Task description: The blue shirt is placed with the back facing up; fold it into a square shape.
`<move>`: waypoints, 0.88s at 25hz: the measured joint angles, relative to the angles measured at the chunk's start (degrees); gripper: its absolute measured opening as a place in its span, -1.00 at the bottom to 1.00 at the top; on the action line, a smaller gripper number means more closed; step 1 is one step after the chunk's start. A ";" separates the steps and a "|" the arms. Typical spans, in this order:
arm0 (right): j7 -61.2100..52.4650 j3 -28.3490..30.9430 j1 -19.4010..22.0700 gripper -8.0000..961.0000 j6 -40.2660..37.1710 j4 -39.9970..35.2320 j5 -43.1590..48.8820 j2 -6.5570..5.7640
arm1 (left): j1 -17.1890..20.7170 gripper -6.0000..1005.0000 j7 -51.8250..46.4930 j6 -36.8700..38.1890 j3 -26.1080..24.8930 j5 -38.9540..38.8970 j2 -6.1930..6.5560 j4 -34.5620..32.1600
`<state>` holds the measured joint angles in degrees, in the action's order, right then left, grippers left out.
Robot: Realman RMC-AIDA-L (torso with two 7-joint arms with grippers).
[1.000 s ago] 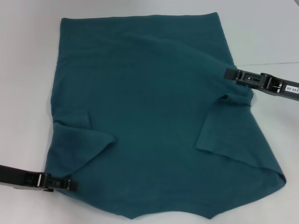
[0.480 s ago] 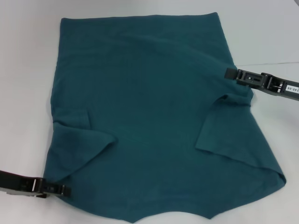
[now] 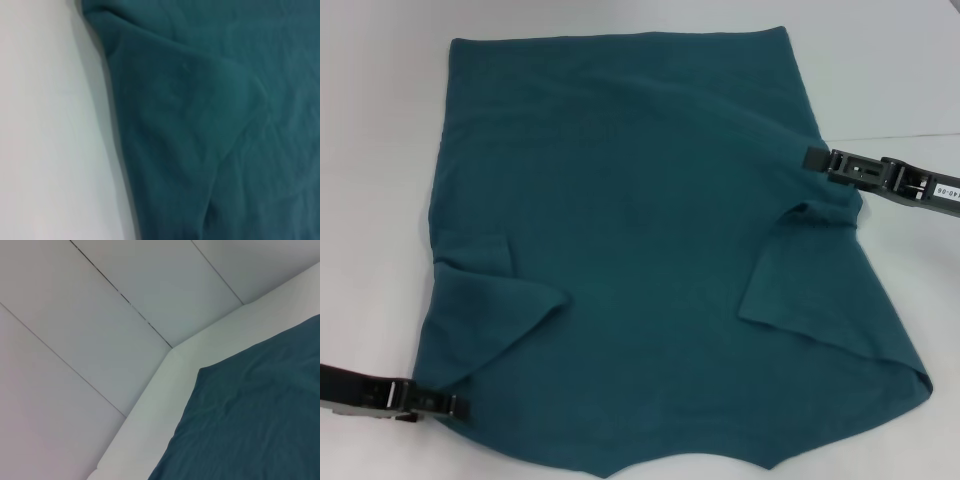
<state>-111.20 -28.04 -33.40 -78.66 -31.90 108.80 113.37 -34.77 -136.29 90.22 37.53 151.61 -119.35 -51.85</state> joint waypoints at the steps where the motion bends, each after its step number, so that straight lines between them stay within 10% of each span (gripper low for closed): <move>1: -0.01 0.00 0.00 0.91 0.00 0.00 -0.01 0.00 | -0.08 0.74 -0.01 -0.07 0.00 0.00 0.00 0.00; 22: -0.07 0.00 0.09 0.91 0.30 0.00 -0.08 0.00 | -0.84 0.68 -0.22 -1.04 0.18 1.33 -0.06 0.05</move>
<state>-111.27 -28.03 -33.31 -78.35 -31.90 108.72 113.37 -35.61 -136.50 89.18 37.71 152.94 -119.41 -51.80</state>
